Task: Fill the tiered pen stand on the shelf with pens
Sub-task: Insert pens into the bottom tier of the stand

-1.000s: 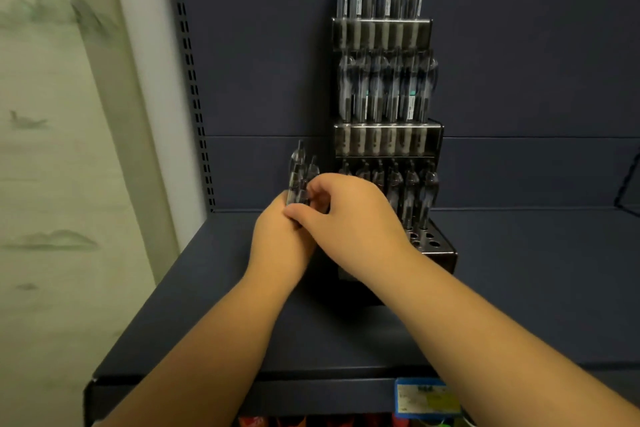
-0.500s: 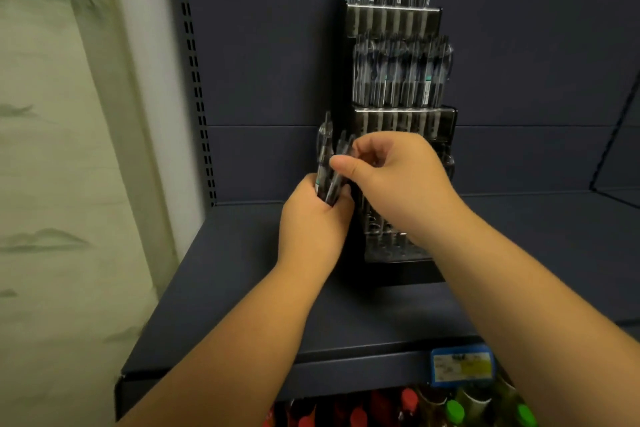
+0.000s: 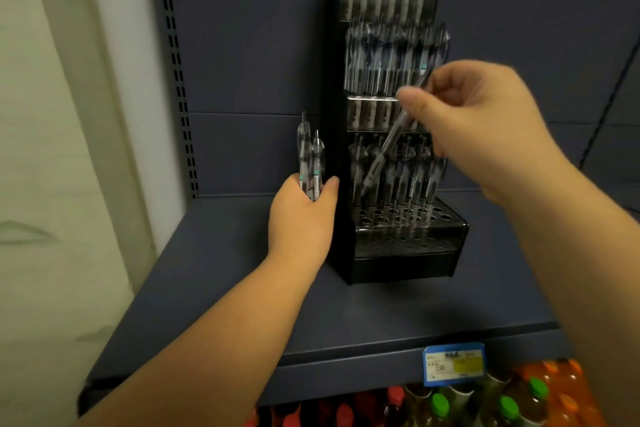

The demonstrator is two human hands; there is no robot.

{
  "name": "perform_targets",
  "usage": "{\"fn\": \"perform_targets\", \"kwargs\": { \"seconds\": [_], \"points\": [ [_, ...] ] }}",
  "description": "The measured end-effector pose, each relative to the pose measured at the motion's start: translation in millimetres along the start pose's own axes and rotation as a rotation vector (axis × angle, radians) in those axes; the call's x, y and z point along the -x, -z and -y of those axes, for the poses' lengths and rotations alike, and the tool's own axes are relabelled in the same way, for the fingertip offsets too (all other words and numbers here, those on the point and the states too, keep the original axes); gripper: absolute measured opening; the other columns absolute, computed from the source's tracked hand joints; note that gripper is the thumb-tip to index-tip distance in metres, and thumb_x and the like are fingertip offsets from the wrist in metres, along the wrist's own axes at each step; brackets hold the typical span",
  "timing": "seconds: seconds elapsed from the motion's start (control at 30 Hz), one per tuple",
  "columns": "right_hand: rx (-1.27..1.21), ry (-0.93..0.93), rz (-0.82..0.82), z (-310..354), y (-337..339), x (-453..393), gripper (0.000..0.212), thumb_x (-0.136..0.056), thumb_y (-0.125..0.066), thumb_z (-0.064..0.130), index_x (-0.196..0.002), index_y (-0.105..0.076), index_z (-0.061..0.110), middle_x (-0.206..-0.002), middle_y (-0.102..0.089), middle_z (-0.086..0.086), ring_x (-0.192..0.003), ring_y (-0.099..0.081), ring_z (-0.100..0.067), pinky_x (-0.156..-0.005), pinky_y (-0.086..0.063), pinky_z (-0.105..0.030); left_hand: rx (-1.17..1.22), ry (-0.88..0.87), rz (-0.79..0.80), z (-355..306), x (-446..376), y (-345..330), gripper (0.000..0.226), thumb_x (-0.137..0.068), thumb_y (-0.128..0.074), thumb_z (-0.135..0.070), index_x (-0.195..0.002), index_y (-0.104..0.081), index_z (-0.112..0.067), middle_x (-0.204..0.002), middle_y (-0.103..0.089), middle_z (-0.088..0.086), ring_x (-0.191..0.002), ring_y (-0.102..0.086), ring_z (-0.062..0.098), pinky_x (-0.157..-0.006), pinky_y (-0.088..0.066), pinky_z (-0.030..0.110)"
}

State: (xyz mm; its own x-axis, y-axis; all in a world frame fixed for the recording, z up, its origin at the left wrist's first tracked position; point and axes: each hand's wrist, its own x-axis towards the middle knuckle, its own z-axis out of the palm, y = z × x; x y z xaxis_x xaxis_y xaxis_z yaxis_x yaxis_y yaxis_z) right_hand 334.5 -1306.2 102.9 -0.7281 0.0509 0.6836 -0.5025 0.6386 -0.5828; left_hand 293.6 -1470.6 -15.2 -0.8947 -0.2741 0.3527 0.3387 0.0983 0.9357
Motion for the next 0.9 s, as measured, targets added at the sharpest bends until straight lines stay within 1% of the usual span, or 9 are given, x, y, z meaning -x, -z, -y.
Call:
{"fn": "perform_targets", "kwargs": {
  "seconds": [0.13,0.23,0.33,0.43,0.5,0.57,0.73,0.83,0.9],
  "points": [
    [0.134,0.025,0.131,-6.2,-13.9,0.3,0.024,-0.092,-0.070,0.046,-0.088,-0.066,0.023,-0.077,-0.073,0.004,-0.056,-0.060,-0.006,-0.062,-0.053,-0.032,-0.018,0.007,0.003,-0.3,0.0,-1.1,0.016,-0.093,-0.066,-0.038,-0.089,-0.063,-0.023,-0.077,-0.066,-0.001,-0.063,-0.059,0.012,-0.068,-0.058,0.046],
    [0.172,0.009,0.173,-11.4,-18.8,-1.2,0.024,-0.090,-0.071,0.048,-0.086,-0.065,0.025,-0.081,-0.073,0.004,-0.062,-0.062,-0.009,-0.066,-0.056,-0.034,-0.019,0.005,-0.013,0.9,-1.2,-1.7,0.016,-0.093,-0.066,-0.039,-0.089,-0.063,-0.024,-0.077,-0.066,-0.003,-0.065,-0.061,0.013,-0.069,-0.058,0.044],
    [0.186,-0.003,0.205,-11.5,-18.5,-3.6,0.027,-0.089,-0.072,0.049,-0.084,-0.066,0.024,-0.074,-0.070,0.004,-0.061,-0.062,-0.009,-0.063,-0.053,-0.031,-0.026,0.000,-0.024,1.1,-3.4,-2.6,0.016,-0.092,-0.066,-0.039,-0.086,-0.061,-0.025,-0.073,-0.063,-0.006,-0.065,-0.061,0.013,-0.069,-0.059,0.045],
    [0.310,-0.040,0.356,-10.1,-28.7,-3.2,0.026,-0.088,-0.072,0.052,-0.083,-0.065,0.028,-0.075,-0.073,0.005,-0.060,-0.065,-0.008,-0.058,-0.051,-0.027,-0.047,-0.009,-0.026,0.6,-5.8,-2.9,0.013,-0.092,-0.066,-0.040,-0.090,-0.063,-0.028,-0.078,-0.066,-0.006,-0.071,-0.064,0.013,-0.072,-0.060,0.047],
    [0.370,-0.063,0.418,-13.0,-37.9,-0.7,0.026,-0.089,-0.070,0.054,-0.086,-0.066,0.029,-0.079,-0.074,0.004,-0.061,-0.067,-0.010,-0.060,-0.053,-0.027,-0.066,-0.023,-0.027,0.5,-6.5,-2.1,0.011,-0.092,-0.066,-0.040,-0.093,-0.063,-0.029,-0.082,-0.067,-0.006,-0.074,-0.065,0.013,-0.074,-0.060,0.048],
    [0.373,-0.076,0.405,-15.6,-40.3,1.6,0.029,-0.089,-0.069,0.055,-0.090,-0.067,0.026,-0.082,-0.074,0.005,-0.063,-0.065,-0.010,-0.061,-0.052,-0.027,-0.078,-0.035,-0.035,0.7,-6.5,-0.6,0.011,-0.092,-0.066,-0.040,-0.093,-0.062,-0.029,-0.082,-0.066,-0.006,-0.075,-0.065,0.012,-0.075,-0.060,0.048],
    [0.310,-0.089,0.364,-19.7,-37.2,5.8,0.031,-0.088,-0.070,0.054,-0.080,-0.066,0.024,-0.075,-0.074,0.002,-0.053,-0.061,-0.008,-0.054,-0.048,-0.024,-0.099,-0.042,-0.035,2.0,-7.8,2.9,0.012,-0.093,-0.066,-0.040,-0.094,-0.062,-0.028,-0.082,-0.065,-0.006,-0.074,-0.064,0.011,-0.074,-0.060,0.045],
    [0.295,-0.098,0.354,-23.4,-39.1,7.1,0.027,-0.087,-0.071,0.053,-0.083,-0.065,0.027,-0.077,-0.071,0.006,-0.057,-0.059,-0.005,-0.056,-0.046,-0.024,-0.108,-0.042,-0.016,3.4,-11.7,7.7,0.013,-0.092,-0.066,-0.040,-0.091,-0.063,-0.028,-0.079,-0.065,-0.004,-0.070,-0.063,0.014,-0.069,-0.060,0.042],
    [0.276,-0.110,0.351,-25.8,-39.4,8.1,0.027,-0.087,-0.071,0.053,-0.083,-0.065,0.027,-0.077,-0.070,0.007,-0.059,-0.060,-0.006,-0.059,-0.049,-0.026,-0.123,-0.034,-0.003,3.7,-14.9,11.5,0.013,-0.093,-0.066,-0.039,-0.091,-0.062,-0.026,-0.077,-0.065,-0.003,-0.066,-0.061,0.013,-0.062,-0.057,0.034]
  ]
}}
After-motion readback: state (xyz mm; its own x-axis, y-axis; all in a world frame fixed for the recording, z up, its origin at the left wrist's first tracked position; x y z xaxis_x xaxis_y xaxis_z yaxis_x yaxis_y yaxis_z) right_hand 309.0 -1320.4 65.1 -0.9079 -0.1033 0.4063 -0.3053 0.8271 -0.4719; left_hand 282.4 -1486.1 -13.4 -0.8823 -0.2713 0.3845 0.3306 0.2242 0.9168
